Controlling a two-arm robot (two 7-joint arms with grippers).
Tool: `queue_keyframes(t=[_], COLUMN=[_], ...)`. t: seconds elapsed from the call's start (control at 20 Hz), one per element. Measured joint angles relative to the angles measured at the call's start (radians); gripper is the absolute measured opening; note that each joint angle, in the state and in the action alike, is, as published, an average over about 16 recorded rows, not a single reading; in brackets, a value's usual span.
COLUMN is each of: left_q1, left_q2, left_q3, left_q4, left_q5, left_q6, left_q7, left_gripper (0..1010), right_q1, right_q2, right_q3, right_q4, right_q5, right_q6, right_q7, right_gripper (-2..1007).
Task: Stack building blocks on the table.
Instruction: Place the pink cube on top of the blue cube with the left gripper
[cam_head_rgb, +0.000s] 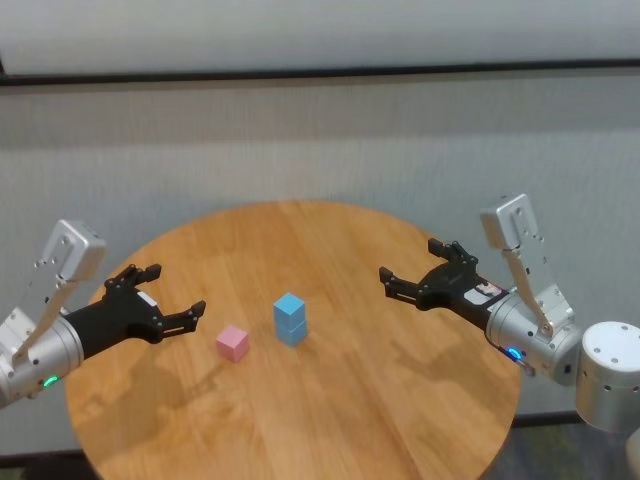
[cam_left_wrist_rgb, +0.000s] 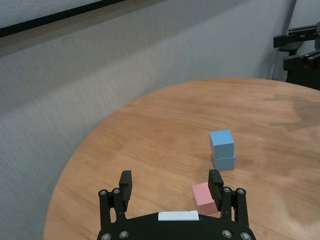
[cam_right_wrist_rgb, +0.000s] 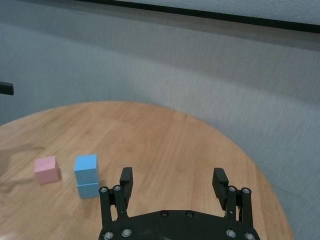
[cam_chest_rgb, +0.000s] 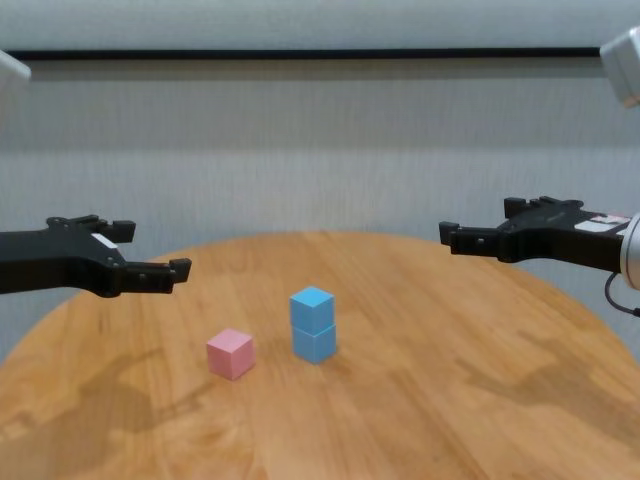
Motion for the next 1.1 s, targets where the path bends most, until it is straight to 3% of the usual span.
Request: queue_keyframes(t=[0.6, 1.1], left_q1=[0.006, 0.006], left_q2=[-0.003, -0.015], left_q3=[0.017, 0.047], left_q4=[-0.027, -0.041], left_q5=[-0.017, -0.001], left_q6=[0.017, 0.073], left_q7=[-0.009, 0.043], left_gripper=[1002, 1002], right_q1=[0.012, 0.015], right_q2=[-0.006, -0.008], right_q3=[-0.004, -0.005], right_q4=[0.014, 0.018], right_q5=[-0.005, -0.007], right_q6=[-0.001, -0.002], right_q7=[-0.001, -0.001], right_gripper=[1000, 1000])
